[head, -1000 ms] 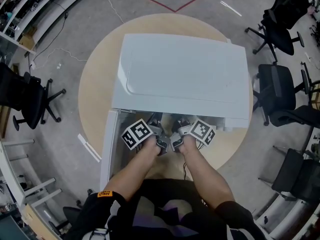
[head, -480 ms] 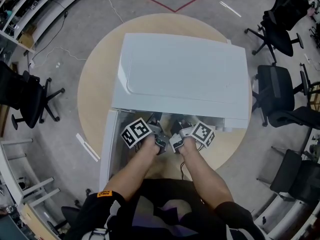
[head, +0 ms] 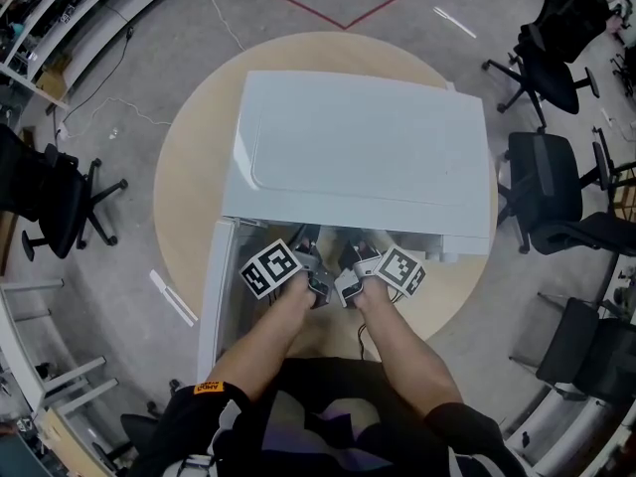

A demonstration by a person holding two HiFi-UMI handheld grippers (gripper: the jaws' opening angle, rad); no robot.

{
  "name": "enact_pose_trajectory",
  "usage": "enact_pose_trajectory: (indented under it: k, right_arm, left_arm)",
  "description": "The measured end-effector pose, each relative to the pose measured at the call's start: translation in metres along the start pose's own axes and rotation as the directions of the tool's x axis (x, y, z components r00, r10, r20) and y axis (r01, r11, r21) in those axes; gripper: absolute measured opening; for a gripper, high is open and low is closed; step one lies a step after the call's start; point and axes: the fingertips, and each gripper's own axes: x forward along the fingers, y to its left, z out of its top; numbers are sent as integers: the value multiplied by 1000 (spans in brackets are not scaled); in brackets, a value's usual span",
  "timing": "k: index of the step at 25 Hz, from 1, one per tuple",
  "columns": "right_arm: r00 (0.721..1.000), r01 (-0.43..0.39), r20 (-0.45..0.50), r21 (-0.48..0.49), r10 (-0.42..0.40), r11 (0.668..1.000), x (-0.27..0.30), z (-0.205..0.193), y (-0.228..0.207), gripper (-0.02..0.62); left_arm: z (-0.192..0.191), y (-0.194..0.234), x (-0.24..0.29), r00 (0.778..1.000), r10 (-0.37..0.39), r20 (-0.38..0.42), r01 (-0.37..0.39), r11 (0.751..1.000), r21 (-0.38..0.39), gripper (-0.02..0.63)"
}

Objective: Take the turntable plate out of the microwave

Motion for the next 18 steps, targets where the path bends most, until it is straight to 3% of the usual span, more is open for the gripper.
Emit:
enact_pose_trajectory:
  k: [18]
  right_arm:
    - [999,-43,17,-38,44,998,-21,-3,21,48]
  left_arm:
    - [-7,-20,-23,999,-36,19,36,999,39,115]
